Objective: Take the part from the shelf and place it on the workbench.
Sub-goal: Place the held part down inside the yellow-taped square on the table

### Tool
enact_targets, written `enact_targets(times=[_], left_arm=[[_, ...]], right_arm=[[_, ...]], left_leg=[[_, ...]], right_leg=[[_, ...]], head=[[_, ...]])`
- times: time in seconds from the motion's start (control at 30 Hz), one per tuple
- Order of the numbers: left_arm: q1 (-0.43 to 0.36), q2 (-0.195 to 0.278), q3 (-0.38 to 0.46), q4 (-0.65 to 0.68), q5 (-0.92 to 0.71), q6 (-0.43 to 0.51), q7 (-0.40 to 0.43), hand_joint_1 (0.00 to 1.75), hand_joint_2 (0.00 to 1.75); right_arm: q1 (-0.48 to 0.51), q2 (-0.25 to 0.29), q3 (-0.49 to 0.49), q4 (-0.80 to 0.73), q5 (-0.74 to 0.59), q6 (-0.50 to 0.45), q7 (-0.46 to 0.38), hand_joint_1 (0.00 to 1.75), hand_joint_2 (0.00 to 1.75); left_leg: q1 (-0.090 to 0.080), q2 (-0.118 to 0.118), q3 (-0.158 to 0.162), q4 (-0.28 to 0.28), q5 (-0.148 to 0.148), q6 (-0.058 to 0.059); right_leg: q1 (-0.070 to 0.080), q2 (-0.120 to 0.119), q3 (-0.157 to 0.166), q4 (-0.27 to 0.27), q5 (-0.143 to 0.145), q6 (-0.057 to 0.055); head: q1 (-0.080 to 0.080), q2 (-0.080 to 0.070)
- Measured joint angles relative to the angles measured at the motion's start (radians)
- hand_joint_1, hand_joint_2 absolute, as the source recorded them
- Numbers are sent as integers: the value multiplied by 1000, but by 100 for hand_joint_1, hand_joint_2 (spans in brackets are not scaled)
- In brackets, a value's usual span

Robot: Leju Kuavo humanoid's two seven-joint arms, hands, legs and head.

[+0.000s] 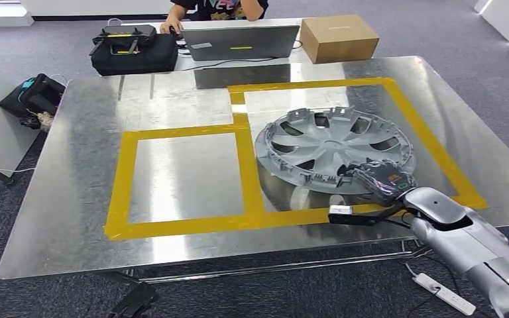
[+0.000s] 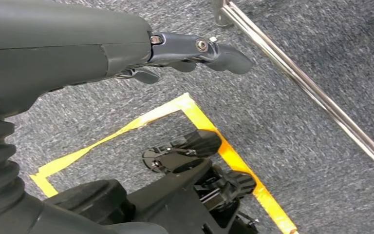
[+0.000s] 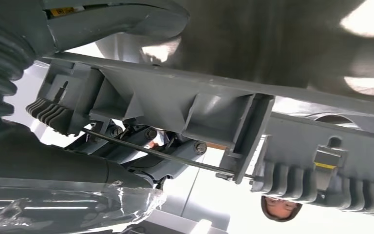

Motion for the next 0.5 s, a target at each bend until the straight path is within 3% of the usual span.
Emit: enact_targets(times=[0.27,0.5], left_arm=[[0,0,0,0,13,2,1,0,175],[1,0,0,0,15,1,1,0,175]], right_arm=[[-28,7,28,53,32,86,132,175,175],[-38,13,34,89,16,45,132,175,175]], left_leg=[[0,0,0,0,1,0],[0,0,0,0,1,0]], right_leg=[[0,0,0,0,0,0],[0,-1,0,0,0,0]], head=[[0,0],[0,0]])
